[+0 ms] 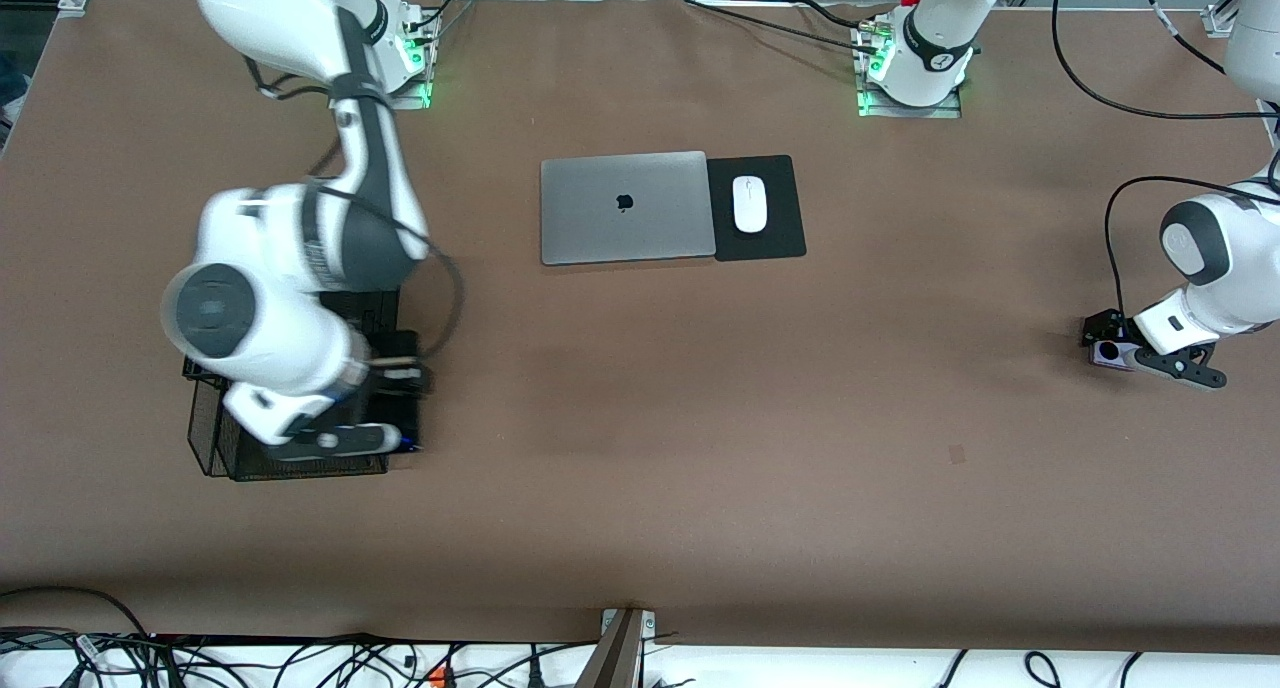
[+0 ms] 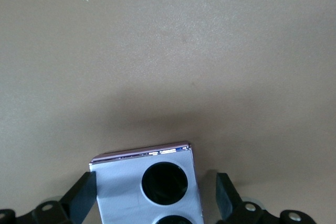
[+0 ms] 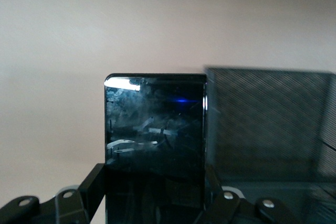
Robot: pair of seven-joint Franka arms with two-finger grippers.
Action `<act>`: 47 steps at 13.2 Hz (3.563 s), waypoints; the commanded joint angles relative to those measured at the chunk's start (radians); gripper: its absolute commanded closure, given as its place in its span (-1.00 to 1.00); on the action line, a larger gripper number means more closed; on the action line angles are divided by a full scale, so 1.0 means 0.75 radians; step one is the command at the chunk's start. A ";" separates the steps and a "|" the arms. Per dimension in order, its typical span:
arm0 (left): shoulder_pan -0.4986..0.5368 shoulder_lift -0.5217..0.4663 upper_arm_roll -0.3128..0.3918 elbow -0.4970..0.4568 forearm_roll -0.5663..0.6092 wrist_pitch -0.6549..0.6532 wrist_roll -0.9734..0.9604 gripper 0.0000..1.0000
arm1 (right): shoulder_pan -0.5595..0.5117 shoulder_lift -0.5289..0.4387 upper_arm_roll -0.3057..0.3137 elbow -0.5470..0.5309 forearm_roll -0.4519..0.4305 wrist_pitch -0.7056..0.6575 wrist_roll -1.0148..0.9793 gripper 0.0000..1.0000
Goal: Place phones with both arms
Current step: 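Lower the bar phone into the mesh basket with the right gripper, then carry the white flip phone with the left gripper toward the laptop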
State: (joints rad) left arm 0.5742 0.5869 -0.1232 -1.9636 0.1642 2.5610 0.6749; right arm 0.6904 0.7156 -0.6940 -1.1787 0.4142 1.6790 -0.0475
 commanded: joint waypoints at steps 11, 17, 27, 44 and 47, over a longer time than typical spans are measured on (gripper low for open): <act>0.065 0.027 -0.010 0.010 0.002 0.054 -0.020 -1.00 | 0.055 -0.596 -0.075 -0.983 -0.088 0.308 -0.184 1.00; 0.061 0.044 -0.012 0.010 0.000 0.070 -0.078 -1.00 | 0.074 -0.572 -0.071 -1.075 -0.088 0.432 -0.182 1.00; 0.057 0.062 -0.012 0.010 0.000 0.093 -0.108 0.15 | 0.074 -0.523 -0.067 -1.073 -0.084 0.520 -0.168 1.00; -0.297 0.023 -0.065 0.366 0.020 -0.465 -0.689 0.88 | 0.076 -0.502 -0.063 -0.973 -0.080 0.478 -0.143 -0.98; -0.428 0.025 -0.059 0.430 0.022 -0.578 -0.879 0.88 | 0.043 -0.498 -0.071 -0.822 -0.076 0.329 -0.143 -0.98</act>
State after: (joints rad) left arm 0.3106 0.6111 -0.1819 -1.6760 0.1640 2.1847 0.0989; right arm 0.7420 0.3536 -0.7447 -1.8707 0.3668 2.0084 -0.1683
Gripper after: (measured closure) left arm 0.150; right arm 0.004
